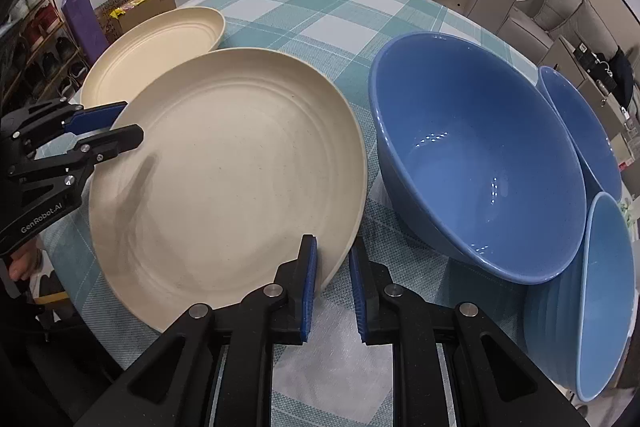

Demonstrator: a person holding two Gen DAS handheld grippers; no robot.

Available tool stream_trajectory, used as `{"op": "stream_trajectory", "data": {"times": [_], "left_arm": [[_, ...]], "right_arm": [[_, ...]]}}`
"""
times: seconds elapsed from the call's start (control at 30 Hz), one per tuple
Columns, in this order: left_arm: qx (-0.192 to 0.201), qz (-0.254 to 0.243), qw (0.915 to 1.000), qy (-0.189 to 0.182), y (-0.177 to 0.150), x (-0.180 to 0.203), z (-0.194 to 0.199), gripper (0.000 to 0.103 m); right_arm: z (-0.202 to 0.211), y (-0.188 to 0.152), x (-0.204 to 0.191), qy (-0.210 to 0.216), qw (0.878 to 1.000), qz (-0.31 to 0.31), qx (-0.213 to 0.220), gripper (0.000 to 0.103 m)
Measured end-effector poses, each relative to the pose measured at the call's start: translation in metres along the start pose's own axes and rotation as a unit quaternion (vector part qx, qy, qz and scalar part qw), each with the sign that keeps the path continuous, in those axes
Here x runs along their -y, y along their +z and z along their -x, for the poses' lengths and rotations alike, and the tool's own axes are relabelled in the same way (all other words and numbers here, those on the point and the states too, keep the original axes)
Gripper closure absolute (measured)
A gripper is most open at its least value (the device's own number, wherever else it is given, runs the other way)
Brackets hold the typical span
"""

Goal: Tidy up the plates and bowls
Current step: 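Lower the cream plate onto the other cream plate and open the right gripper, then withdraw the right tool from the stacked cream plates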

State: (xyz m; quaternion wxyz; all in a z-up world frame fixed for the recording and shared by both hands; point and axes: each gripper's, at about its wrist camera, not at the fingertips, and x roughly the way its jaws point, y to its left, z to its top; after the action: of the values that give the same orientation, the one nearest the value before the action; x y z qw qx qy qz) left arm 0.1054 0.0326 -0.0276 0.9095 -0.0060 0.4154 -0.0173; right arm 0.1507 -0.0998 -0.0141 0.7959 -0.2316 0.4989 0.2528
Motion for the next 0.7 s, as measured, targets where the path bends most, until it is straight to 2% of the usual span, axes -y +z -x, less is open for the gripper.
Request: {"op": "stream_trajectory", "data": {"times": [0.27,0.33,0.43,0.5,0.53,0.6,0.7], "left_arm": [[-0.003,0.002,1.0000,-0.002,-0.001,-0.001,-0.002,0.073],[-0.004,0.005,1.0000,-0.006,0.000,-0.002,-0.001,0.073],[-0.003,0.007,0.9999,-0.009,0.001,-0.003,0.002,0.072],[0.002,0.009,0.9999,-0.009,0.002,-0.005,0.005,0.061],[0.007,0.010,0.9999,-0.007,0.003,-0.005,0.008,0.050],[0.018,0.011,0.9998,-0.005,0.004,-0.007,0.015,0.049],[0.027,0.017,0.9995,-0.007,0.007,-0.011,0.023,0.046]], "right_arm": [[-0.003,-0.002,-0.001,-0.003,1.000,0.002,-0.004,0.087],[-0.002,-0.001,0.000,0.001,1.000,-0.001,-0.002,0.084],[0.004,-0.001,0.002,0.009,1.000,-0.005,0.009,0.075],[0.009,0.001,0.001,0.013,1.000,-0.007,0.018,0.067],[0.011,0.001,0.001,0.015,1.000,-0.007,0.021,0.066],[0.016,0.003,0.000,0.021,0.999,-0.007,0.027,0.057],[0.022,0.004,-0.003,0.026,0.999,-0.005,0.036,0.049]]}}
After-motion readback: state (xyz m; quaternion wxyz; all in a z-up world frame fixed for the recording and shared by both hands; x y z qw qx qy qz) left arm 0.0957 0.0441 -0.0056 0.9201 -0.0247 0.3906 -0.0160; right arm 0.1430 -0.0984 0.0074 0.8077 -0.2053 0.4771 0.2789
